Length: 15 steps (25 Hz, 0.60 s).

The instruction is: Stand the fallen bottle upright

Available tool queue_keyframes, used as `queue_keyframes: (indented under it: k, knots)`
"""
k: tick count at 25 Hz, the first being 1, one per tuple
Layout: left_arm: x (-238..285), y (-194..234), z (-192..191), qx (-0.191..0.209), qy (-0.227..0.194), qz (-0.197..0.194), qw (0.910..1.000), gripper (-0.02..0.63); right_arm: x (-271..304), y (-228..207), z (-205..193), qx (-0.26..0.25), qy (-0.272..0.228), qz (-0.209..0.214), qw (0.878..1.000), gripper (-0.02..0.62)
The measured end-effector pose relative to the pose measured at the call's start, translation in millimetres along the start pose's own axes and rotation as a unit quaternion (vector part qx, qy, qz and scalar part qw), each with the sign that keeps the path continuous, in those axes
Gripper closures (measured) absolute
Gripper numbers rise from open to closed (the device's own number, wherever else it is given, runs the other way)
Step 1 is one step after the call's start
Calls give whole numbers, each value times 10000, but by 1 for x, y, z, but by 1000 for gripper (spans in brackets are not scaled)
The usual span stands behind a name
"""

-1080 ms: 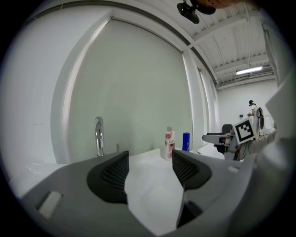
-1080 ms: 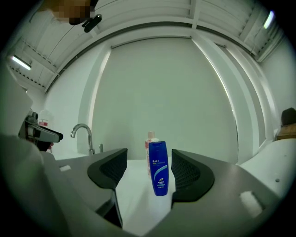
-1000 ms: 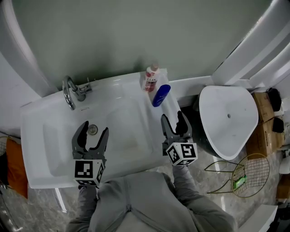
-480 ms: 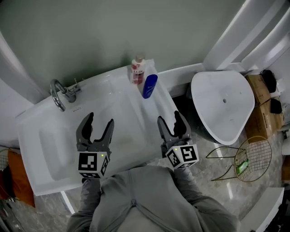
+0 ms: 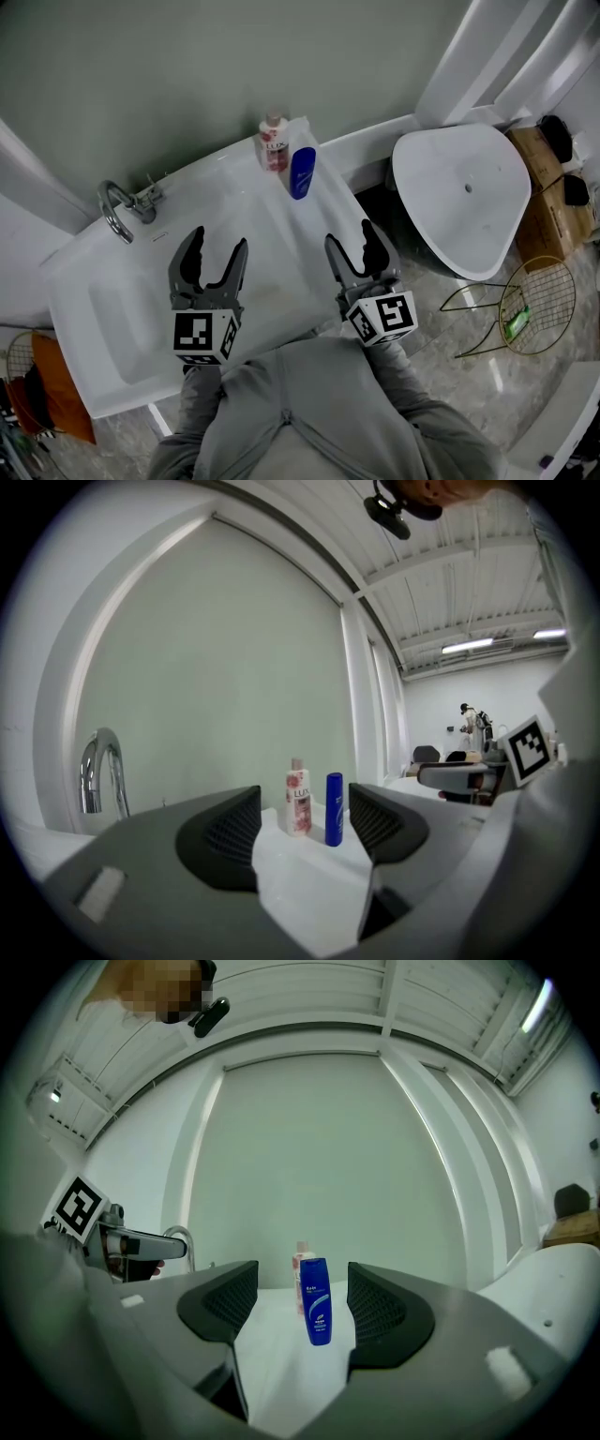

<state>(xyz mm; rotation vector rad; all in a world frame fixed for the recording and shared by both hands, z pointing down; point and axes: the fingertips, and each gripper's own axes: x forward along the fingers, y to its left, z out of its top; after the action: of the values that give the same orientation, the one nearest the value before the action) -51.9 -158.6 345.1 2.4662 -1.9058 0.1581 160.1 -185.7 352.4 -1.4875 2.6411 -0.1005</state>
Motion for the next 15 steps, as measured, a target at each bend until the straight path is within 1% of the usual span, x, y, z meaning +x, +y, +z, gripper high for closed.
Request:
queue_keyframes:
  k: [10, 15]
  knots:
    - [0, 2, 0, -2, 3, 50, 10000, 265, 7, 2, -1, -204, 107, 60, 9997, 314]
    - [0, 3, 0, -18, 4, 74, 10000, 265, 9, 1, -2, -224, 140, 61, 9996, 314]
